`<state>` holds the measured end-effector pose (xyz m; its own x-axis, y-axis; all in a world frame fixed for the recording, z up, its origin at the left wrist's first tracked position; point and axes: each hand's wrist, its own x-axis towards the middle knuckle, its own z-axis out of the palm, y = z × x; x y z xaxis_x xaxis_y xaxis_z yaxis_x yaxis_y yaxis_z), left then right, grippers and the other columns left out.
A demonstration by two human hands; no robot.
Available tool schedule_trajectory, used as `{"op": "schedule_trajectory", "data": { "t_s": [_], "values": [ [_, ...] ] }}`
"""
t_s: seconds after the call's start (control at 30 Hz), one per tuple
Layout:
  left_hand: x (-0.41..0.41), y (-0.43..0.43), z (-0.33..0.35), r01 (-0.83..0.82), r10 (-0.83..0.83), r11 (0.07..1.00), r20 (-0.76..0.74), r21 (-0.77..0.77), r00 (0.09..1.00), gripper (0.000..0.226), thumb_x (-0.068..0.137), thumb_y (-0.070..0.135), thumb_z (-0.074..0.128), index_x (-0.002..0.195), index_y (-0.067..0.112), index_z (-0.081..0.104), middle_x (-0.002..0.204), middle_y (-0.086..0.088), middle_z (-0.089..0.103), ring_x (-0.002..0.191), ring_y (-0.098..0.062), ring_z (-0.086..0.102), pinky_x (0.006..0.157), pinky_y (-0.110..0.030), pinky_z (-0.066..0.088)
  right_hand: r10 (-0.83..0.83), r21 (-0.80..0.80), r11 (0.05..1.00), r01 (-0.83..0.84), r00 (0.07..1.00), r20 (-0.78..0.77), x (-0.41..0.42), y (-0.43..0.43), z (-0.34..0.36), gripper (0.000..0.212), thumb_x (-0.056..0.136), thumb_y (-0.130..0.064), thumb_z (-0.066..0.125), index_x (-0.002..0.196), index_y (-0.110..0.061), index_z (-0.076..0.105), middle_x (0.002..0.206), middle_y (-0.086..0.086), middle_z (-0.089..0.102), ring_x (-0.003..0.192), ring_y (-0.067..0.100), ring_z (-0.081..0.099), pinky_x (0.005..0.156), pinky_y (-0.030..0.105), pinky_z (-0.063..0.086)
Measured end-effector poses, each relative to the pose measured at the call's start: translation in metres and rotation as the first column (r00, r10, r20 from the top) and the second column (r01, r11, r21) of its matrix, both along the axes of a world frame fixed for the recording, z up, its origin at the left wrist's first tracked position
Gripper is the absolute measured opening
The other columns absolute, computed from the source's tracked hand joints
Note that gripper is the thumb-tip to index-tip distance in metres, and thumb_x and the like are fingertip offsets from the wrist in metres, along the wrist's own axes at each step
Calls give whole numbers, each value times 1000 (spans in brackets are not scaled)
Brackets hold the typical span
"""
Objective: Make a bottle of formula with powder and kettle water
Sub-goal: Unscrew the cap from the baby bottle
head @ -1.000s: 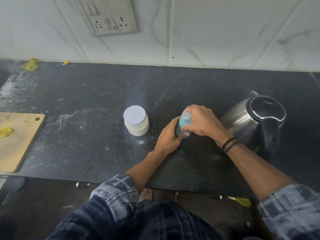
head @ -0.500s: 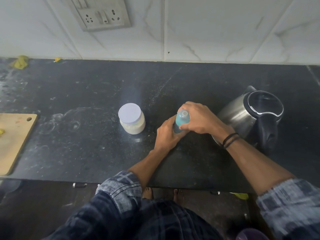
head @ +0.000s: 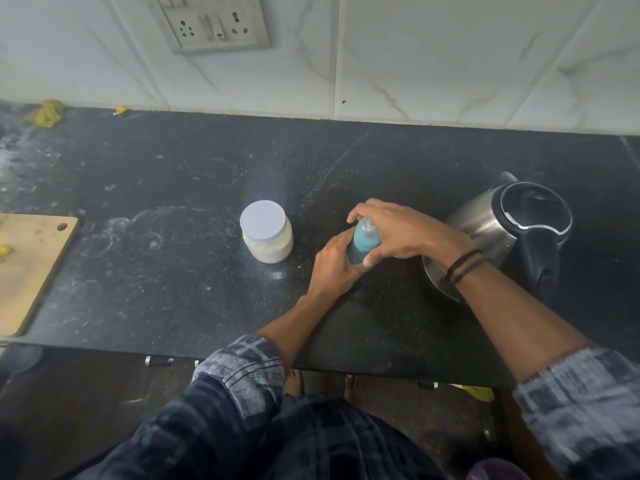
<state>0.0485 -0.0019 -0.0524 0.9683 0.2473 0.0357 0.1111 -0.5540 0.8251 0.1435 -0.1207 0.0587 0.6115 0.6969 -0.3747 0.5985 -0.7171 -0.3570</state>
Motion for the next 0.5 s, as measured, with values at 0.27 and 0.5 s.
{"op": "schedule_trajectory", "data": {
  "t_s": [0.27,0.5],
  "values": [
    [-1,0,-4,-3,3,1000,8,-5,1000,60,83,41,80,135,21,58,127,6,67,115,-12,60,99,-39,51,-147,17,989,146,978,151,-17,5,2,48,76,-28,82,116,-20,57,106,-5,47,91,19,51,73,31,35],
    [-2,0,-2,-2,3,1000,22,-15,1000,57,83,43,79,132,22,59,121,7,68,109,-12,61,93,-39,52,-127,28,992,125,986,106,-18,5,6,52,75,-30,86,118,-25,57,111,-7,51,98,18,54,76,32,39]
  ]
}}
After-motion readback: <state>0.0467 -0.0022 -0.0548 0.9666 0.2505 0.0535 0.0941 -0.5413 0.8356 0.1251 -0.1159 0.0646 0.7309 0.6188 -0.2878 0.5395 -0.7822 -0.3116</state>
